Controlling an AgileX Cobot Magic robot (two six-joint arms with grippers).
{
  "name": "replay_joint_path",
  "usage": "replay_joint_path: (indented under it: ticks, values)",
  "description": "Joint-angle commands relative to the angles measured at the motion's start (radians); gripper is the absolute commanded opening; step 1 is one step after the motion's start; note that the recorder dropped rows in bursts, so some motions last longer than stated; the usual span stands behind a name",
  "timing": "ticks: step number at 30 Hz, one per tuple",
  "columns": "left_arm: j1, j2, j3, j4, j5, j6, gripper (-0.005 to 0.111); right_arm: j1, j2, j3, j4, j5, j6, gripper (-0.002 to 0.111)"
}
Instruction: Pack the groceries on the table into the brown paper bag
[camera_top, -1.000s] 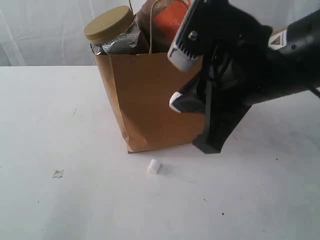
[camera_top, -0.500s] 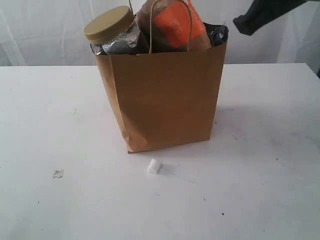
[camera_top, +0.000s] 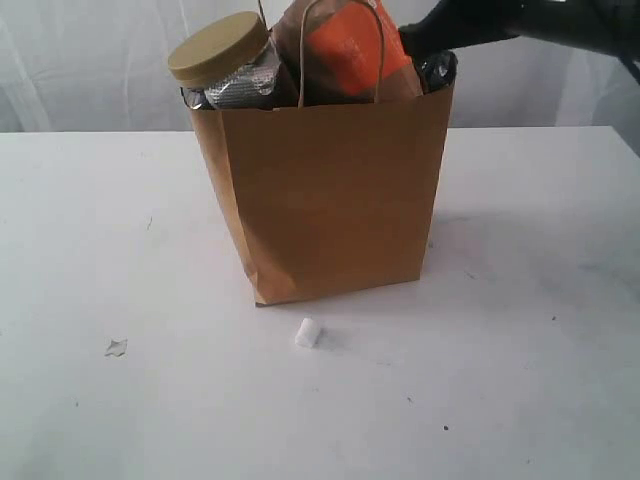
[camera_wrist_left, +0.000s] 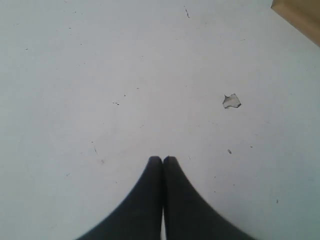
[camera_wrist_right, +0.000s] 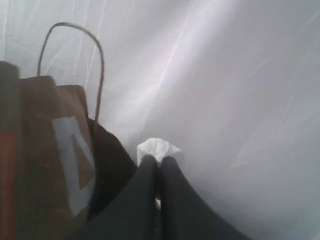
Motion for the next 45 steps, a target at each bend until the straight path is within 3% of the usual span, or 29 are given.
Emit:
replay_joint_path:
  ticks: [1,4,7,14,18,25,35,45]
  values:
    - [0.002,0.002,0.004,-0.009,-0.004,-0.006,0.000,-0.082,0.008,-0.005,0.004,-0.074,0.121,0.000]
    - [0.002,0.002,0.004,-0.009,-0.004,-0.006,0.000,-0.160,0.042,-0.005,0.004,-0.126,0.218,0.000]
    - [0.002,0.002,0.004,-0.009,-0.004,-0.006,0.000,-0.170,0.062,-0.005,-0.071,-0.207,0.318,0.000]
    - [0.002,0.002,0.004,-0.009,-0.004,-0.006,0.000,-0.158,0.126,-0.005,-0.753,-0.463,0.935,0.000]
    - [0.002,0.002,0.004,-0.009,-0.004,-0.006,0.000,-0.158,0.153,-0.005,-0.982,-0.552,1.085,0.000]
    - [0.002,0.002,0.004,-0.011,-0.004,-0.006,0.000,-0.158,0.172,-0.005,-1.001,-0.452,1.156,0.002]
    - [0.002,0.002,0.004,-0.011,-0.004,-0.006,0.000,-0.158,0.172,-0.005,-1.040,-0.452,1.156,0.055]
    - [0.002,0.002,0.004,-0.011,-0.004,-0.006,0.000,-0.158,0.133,-0.005,-1.040,-0.403,1.118,0.056]
